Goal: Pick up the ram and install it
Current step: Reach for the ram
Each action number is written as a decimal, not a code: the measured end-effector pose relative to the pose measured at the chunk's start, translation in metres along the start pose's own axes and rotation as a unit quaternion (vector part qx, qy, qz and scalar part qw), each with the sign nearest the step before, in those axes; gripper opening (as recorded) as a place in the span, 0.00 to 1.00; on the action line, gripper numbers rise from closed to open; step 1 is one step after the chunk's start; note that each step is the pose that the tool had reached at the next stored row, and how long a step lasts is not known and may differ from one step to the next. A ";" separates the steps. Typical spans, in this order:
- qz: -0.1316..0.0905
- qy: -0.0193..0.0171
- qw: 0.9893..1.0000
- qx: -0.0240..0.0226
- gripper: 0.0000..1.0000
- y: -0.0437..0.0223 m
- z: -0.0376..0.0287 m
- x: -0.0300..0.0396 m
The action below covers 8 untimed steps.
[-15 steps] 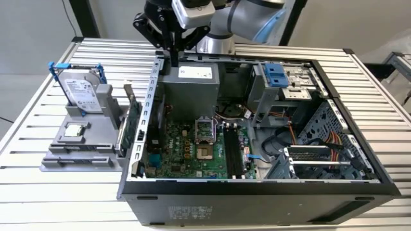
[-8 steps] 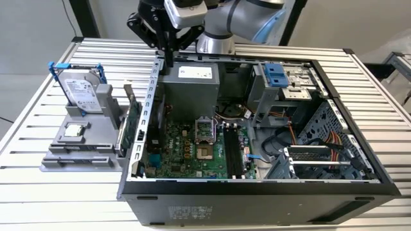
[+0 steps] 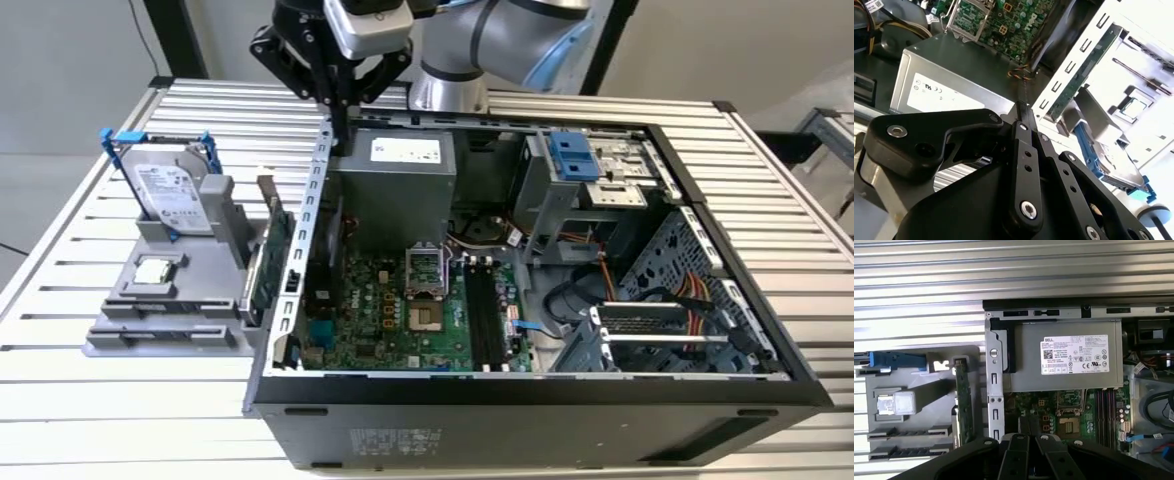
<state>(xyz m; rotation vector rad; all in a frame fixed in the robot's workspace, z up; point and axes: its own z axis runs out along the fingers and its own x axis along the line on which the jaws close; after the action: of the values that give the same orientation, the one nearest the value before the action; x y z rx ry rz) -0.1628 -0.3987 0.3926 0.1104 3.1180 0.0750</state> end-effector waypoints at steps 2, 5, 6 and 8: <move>0.000 0.000 1.000 0.000 0.00 -0.0002 0.0000 0.0027; 0.000 0.000 1.000 0.000 0.00 -0.0004 -0.0001 0.0061; 0.000 0.000 1.000 0.000 0.00 -0.0005 -0.0001 0.0072; 0.000 0.000 1.000 0.000 0.00 -0.0007 -0.0002 0.0094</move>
<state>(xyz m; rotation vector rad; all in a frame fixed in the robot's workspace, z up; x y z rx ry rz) -0.1722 -0.3987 0.3926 0.1104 3.1180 0.0750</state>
